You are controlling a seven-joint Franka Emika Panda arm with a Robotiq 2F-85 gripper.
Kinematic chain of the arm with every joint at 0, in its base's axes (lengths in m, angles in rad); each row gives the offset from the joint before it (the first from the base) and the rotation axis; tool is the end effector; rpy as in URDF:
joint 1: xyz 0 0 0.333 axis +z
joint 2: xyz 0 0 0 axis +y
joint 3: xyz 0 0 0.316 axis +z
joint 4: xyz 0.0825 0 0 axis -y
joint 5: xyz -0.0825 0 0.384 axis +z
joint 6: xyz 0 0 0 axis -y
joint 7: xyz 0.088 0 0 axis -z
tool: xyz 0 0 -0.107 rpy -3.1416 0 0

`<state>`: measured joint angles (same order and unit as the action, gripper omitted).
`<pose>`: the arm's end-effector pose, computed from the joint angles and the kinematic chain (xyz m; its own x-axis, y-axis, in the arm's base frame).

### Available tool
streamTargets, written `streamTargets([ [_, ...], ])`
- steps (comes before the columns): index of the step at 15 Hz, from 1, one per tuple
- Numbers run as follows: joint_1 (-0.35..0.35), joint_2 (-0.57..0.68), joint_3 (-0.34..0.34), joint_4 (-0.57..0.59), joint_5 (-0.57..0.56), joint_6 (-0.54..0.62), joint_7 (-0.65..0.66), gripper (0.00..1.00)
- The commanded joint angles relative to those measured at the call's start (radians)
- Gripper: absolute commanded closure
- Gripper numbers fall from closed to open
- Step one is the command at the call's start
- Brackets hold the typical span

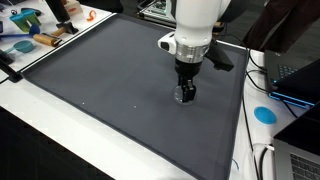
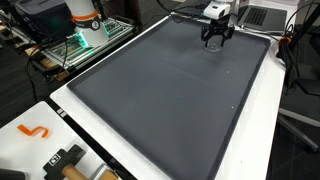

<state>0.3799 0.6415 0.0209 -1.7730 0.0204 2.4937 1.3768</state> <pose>0.6158 0.2595 0.2051 0.5436 -0.8393 -0.0104 -0.8369 -0.5411 -0.0824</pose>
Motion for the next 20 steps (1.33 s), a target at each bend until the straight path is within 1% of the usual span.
streamTargets([
  [1,-0.013,0.034,0.014,0.023,0.018,0.022,-0.009,0.37],
  [3,-0.013,0.034,0.012,0.027,0.016,0.019,-0.009,0.56],
  [9,-0.016,0.032,0.016,0.033,0.017,0.008,-0.017,0.98],
  [11,-0.018,0.033,0.019,0.036,0.018,0.004,-0.02,1.0],
  [13,-0.018,0.032,0.019,0.037,0.018,0.001,-0.021,0.99],
  [14,-0.017,0.03,0.018,0.037,0.016,-0.002,-0.02,1.0],
  [15,-0.017,0.027,0.017,0.036,0.015,-0.005,-0.019,0.99],
  [20,-0.016,0.018,0.013,0.031,0.011,-0.014,-0.018,0.99],
])
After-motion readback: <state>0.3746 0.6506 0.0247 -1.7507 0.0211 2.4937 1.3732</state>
